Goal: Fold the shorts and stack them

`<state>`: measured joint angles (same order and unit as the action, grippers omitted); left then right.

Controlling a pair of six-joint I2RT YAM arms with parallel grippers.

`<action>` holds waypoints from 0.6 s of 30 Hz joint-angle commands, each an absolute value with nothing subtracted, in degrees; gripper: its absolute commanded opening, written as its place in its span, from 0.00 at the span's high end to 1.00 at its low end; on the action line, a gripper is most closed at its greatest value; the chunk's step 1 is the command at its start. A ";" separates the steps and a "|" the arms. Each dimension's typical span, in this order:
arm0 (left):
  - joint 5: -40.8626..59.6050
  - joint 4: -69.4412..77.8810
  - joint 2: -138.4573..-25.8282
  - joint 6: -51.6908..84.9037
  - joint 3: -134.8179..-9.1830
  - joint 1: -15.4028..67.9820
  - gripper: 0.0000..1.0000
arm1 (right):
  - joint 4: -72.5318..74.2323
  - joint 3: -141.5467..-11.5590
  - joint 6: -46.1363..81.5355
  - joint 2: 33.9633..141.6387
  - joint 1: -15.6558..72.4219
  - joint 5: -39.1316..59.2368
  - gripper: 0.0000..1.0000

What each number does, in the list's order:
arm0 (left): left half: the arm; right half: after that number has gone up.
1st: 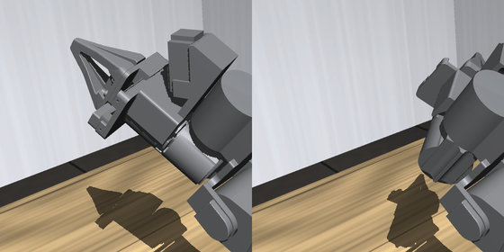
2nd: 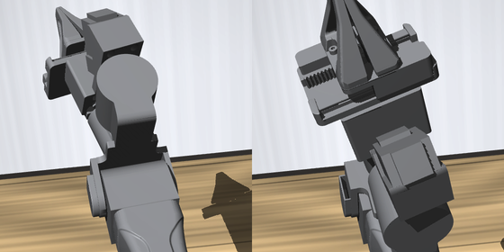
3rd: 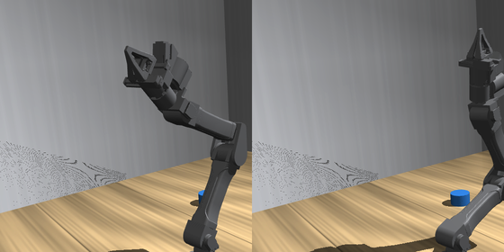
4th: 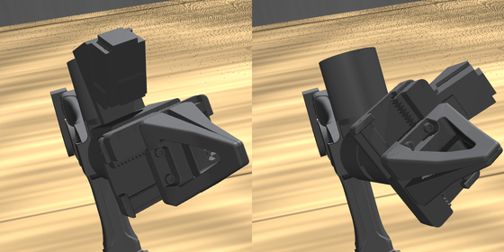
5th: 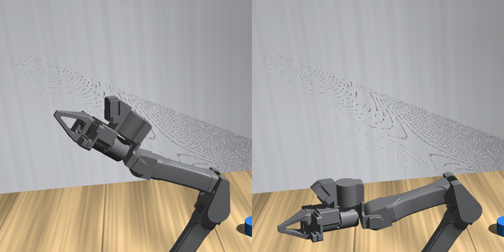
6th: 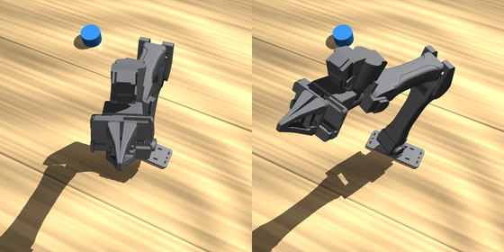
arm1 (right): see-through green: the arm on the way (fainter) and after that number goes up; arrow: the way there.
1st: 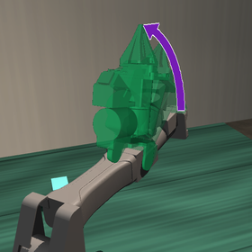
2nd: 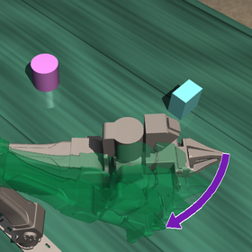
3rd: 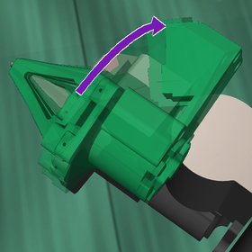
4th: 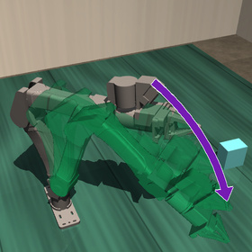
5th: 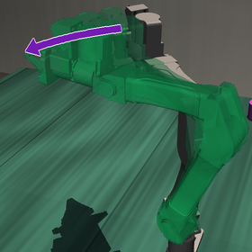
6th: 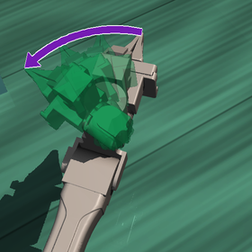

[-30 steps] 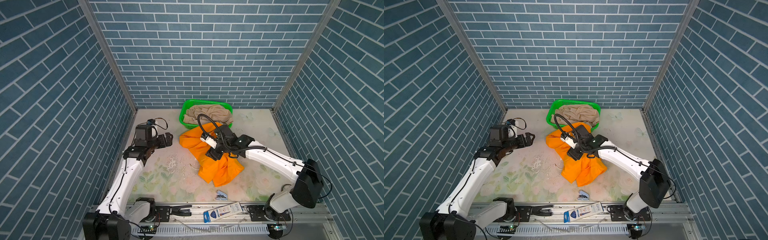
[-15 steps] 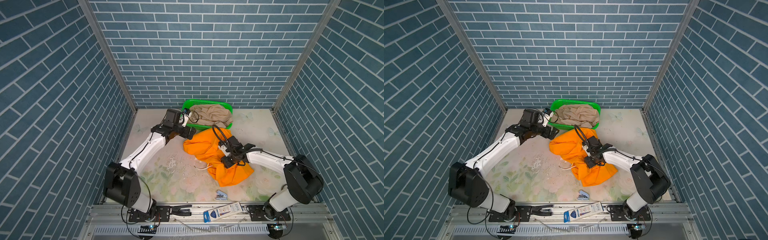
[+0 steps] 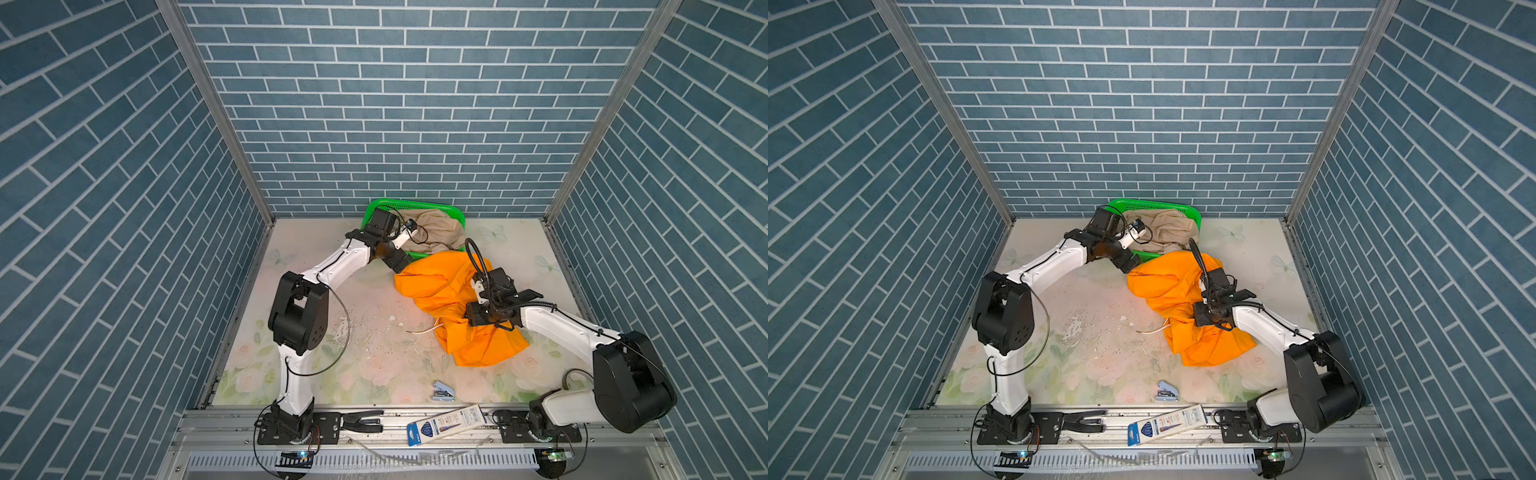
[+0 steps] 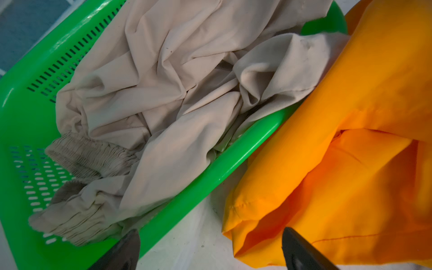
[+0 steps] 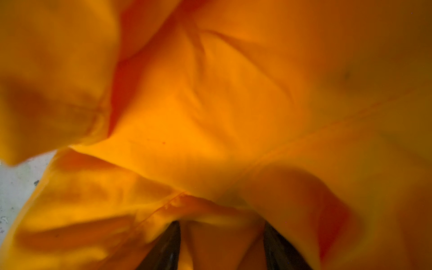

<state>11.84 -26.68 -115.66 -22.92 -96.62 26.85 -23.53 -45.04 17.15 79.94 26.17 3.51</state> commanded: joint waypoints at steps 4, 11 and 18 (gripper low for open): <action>10.63 -26.28 -122.83 -25.98 -102.16 27.78 0.08 | -21.81 -41.31 23.14 76.11 25.59 6.77 0.42; 10.26 -24.71 -128.46 -25.66 -108.10 27.85 0.16 | -23.17 -38.26 27.80 72.75 25.49 5.53 0.42; 11.81 -30.38 -133.18 -24.63 -115.35 27.86 0.36 | -23.79 -37.32 29.78 71.11 25.23 5.36 0.42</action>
<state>10.74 -27.16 -132.00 -25.10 -113.10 27.68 -21.65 -37.98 26.24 72.20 25.63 5.43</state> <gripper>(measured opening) 0.654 0.582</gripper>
